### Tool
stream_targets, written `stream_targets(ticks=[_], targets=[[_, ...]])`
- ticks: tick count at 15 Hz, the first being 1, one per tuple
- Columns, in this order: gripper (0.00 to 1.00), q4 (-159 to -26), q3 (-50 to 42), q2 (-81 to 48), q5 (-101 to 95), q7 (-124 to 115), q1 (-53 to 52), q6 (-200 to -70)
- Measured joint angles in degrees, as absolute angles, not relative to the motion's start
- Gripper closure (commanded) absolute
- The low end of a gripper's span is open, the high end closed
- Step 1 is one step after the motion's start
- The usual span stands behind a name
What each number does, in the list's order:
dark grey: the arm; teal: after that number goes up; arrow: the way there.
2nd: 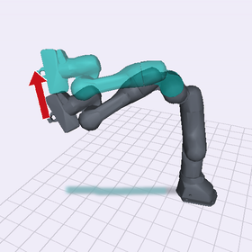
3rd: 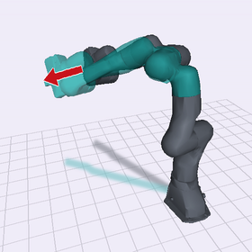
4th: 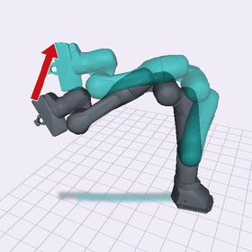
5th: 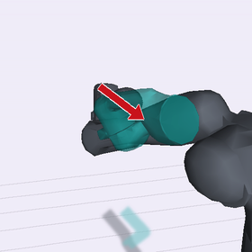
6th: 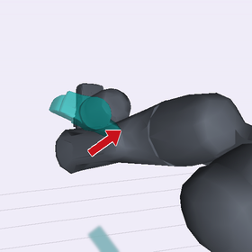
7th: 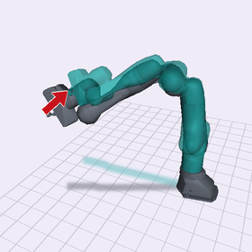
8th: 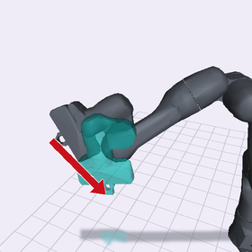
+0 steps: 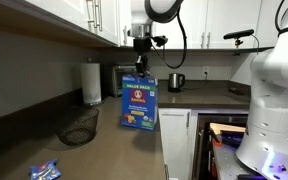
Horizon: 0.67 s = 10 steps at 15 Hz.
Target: Put the pack in the middle in the box
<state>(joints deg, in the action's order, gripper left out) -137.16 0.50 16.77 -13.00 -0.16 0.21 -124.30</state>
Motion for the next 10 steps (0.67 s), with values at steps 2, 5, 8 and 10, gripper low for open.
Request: stream_targets(ticks=[2, 5, 8, 10], targets=[[0.39, -137.16, 0.40, 16.75, -13.00, -0.14, 0.21, -124.30], [0.20, -137.16, 0.50, 16.83, -13.04, -0.14, 0.20, -124.30], [0.02, -137.16, 0.89, 17.37, -13.05, -0.14, -0.03, -124.25], [0.00, -137.19, 1.48, 18.09, -13.05, -0.14, -0.35, -124.15]])
